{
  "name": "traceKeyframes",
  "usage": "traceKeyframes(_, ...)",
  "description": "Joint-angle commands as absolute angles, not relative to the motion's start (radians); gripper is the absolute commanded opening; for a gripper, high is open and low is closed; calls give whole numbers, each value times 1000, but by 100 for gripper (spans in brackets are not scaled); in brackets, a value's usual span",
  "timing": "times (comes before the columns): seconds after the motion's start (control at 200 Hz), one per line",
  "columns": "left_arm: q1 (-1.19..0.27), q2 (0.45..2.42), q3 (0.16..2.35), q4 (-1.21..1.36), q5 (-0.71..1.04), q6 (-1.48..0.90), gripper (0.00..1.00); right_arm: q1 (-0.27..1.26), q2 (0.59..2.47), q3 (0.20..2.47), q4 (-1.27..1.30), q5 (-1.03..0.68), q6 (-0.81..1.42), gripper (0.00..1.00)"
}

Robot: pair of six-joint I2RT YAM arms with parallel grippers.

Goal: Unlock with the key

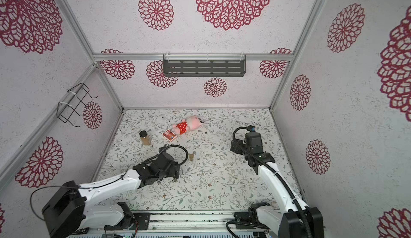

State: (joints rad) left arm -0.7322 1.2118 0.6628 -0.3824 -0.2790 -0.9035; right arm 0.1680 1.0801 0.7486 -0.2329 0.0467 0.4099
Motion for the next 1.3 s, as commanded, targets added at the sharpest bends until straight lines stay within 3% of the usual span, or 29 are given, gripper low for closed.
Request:
traceKeyframes(0.0,-575,1045,749,-477,-466,-813,97,86,1038,681,-95,311,346,88)
traceKeyframes(0.115,-351,948,723,-405,-716,-602,98,50,1028,529,129,491,235,95)
traceKeyframes(0.195,-194,954,649,-228,-758,-432,97,31,1033,408,328,501,176,99)
traceKeyframes(0.32,-9,1054,474,192,-595,-299,97,10,1071,261,612,483,156,99)
traceKeyframes(0.415,23,1221,384,560,-529,-233,98,2,1166,226,787,430,145,99)
traceKeyframes(0.52,33,1338,401,672,-487,-164,97,-2,1288,272,851,347,100,99)
traceKeyframes(0.64,84,1429,352,913,-269,-109,97,-27,1384,224,1107,172,79,99)
traceKeyframes(0.76,132,1585,294,1177,-228,-153,97,-23,1557,192,1357,81,42,99)
traceKeyframes(0.806,145,1560,335,1077,-229,-179,98,-21,1516,241,1195,123,51,99)
traceKeyframes(0.866,138,1530,424,827,-298,-209,98,13,1535,269,1171,197,27,99)
traceKeyframes(0.976,89,1561,400,936,-404,-165,97,25,1537,265,1182,211,26,99)
traceKeyframes(1.296,81,1566,399,951,-416,-155,97,26,1535,259,1191,210,26,99)
